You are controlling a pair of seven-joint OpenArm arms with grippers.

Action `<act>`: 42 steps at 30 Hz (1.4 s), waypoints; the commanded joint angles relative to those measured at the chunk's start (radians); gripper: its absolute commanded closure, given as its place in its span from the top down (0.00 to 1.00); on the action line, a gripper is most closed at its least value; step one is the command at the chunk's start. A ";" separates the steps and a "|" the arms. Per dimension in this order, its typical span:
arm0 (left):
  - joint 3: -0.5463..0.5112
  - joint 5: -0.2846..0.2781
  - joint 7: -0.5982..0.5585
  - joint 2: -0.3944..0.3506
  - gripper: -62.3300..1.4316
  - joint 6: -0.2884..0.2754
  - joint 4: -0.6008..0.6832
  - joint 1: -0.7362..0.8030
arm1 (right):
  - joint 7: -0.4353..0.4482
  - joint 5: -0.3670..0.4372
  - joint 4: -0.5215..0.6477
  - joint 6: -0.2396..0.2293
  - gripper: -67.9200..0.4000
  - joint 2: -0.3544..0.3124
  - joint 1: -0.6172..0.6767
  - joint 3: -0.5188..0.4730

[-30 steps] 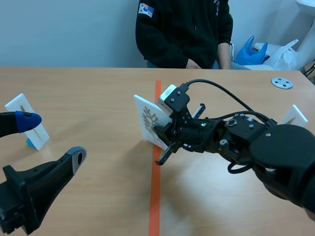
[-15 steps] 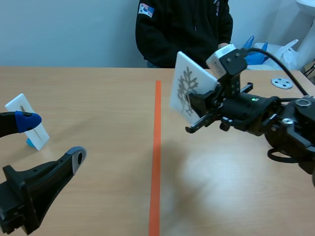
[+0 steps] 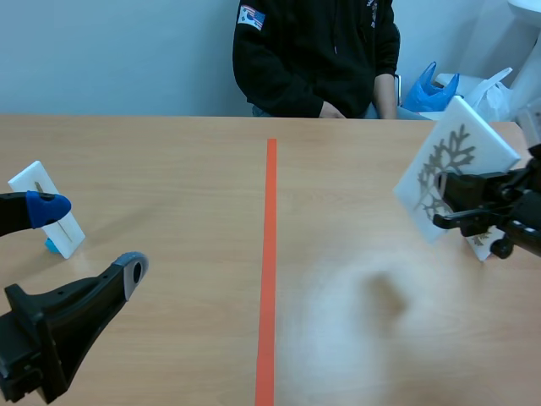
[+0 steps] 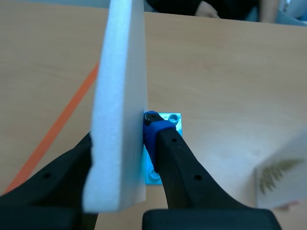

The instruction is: Sort the leaf by its shape. The table is split by an orange tape line. A compound leaf with several leaflets goes to the left side, a simple leaf with one blade goes to the right side. Return to the home posture when a red brick is placed on the table.

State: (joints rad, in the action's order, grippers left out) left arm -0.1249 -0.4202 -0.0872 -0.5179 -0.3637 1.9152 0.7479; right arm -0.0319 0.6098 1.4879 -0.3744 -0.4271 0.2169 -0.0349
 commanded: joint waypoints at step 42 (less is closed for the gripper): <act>0.002 -0.006 -0.018 0.005 1.00 0.002 0.010 -0.003 | 0.131 -0.076 -0.464 -0.007 0.22 0.034 -0.183 -0.092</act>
State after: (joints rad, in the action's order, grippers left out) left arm -0.1249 -0.4202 -0.0872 -0.5179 -0.3637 1.9152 0.7483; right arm 0.0849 0.5274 0.9951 -0.3813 -0.3767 0.0479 -0.1287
